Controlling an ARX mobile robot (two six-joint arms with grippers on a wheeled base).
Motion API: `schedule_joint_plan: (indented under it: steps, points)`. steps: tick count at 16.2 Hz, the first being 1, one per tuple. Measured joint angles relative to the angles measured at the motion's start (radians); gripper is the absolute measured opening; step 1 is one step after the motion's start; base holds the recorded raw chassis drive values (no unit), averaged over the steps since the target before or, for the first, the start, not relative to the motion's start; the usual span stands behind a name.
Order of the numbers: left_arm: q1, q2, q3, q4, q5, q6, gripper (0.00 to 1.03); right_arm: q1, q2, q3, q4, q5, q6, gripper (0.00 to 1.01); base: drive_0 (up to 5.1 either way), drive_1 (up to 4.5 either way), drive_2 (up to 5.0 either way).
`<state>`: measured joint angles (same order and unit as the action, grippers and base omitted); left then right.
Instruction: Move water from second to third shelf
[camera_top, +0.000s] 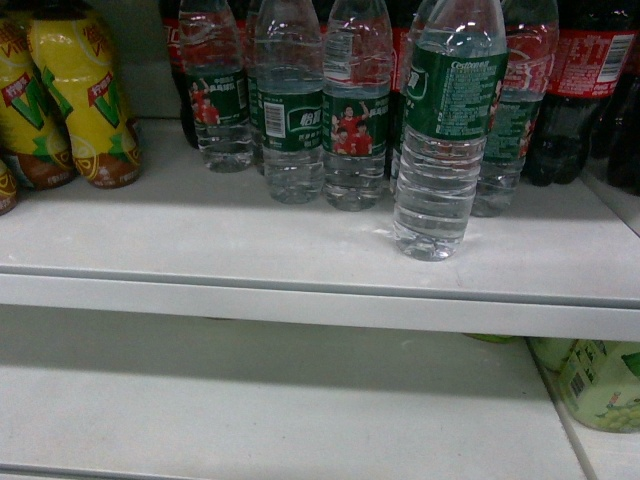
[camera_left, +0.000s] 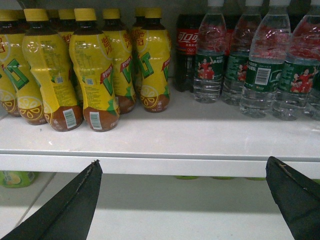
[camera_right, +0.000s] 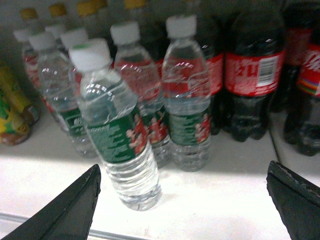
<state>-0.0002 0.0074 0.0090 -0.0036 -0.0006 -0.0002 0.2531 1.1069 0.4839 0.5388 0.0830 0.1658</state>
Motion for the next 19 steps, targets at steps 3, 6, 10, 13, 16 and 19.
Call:
schedule_joint_plan:
  steps: [3, 6, 10, 13, 16, 19]
  points:
    - [0.0, 0.0, 0.0, 0.0, 0.0, 0.0, 0.98, 0.114, 0.188, 0.029, 0.082, -0.015, -0.066, 0.98, 0.0, 0.0, 0.0]
    - [0.0, 0.0, 0.0, 0.0, 0.0, 0.0, 0.98, 0.167, 0.305, 0.078, 0.127, -0.031, -0.1, 0.98, 0.0, 0.0, 0.0]
    - [0.0, 0.0, 0.0, 0.0, 0.0, 0.0, 0.98, 0.168, 0.414, 0.182, 0.122, -0.013, -0.107, 0.98, 0.0, 0.0, 0.0]
    - [0.0, 0.0, 0.0, 0.0, 0.0, 0.0, 0.98, 0.173, 0.494, 0.256, 0.117, -0.005, -0.107, 0.98, 0.0, 0.0, 0.0]
    - [0.0, 0.0, 0.0, 0.0, 0.0, 0.0, 0.98, 0.173, 0.566, 0.311, 0.127, 0.014, -0.107, 0.98, 0.0, 0.0, 0.0]
    - [0.0, 0.0, 0.0, 0.0, 0.0, 0.0, 0.98, 0.172, 0.625, 0.388, 0.134, 0.048, -0.107, 0.98, 0.0, 0.0, 0.0]
